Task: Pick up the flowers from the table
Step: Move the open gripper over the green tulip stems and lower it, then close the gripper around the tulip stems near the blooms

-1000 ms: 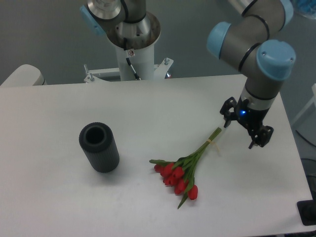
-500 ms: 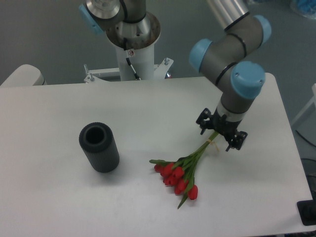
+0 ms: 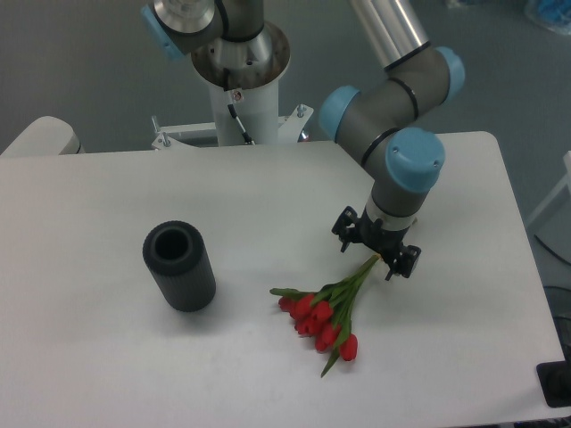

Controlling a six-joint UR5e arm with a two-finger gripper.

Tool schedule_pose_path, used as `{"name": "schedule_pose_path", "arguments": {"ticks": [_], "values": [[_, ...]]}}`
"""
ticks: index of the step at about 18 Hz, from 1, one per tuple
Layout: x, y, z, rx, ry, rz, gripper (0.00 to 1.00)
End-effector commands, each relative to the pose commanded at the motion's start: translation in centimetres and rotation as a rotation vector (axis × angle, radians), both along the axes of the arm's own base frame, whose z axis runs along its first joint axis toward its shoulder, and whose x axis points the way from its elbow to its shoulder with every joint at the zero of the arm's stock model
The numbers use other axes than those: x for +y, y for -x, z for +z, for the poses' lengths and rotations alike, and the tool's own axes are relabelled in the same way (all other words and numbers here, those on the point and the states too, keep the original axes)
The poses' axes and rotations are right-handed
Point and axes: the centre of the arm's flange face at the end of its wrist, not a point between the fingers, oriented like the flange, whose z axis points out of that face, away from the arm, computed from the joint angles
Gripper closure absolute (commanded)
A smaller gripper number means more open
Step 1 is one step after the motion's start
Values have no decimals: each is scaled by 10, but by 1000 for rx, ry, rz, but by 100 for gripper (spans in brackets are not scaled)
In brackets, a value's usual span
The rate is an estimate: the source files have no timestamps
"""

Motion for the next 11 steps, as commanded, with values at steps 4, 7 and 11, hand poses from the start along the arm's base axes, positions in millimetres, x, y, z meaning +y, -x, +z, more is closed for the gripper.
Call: {"name": "schedule_pose_path", "arguments": {"ticks": [4, 7, 11], "values": [[-4, -8, -16, 18, -11, 1, 0], [-4, -6, -21, 17, -10, 0, 0], [-3, -4, -25, 12, -8, 6, 0]]}}
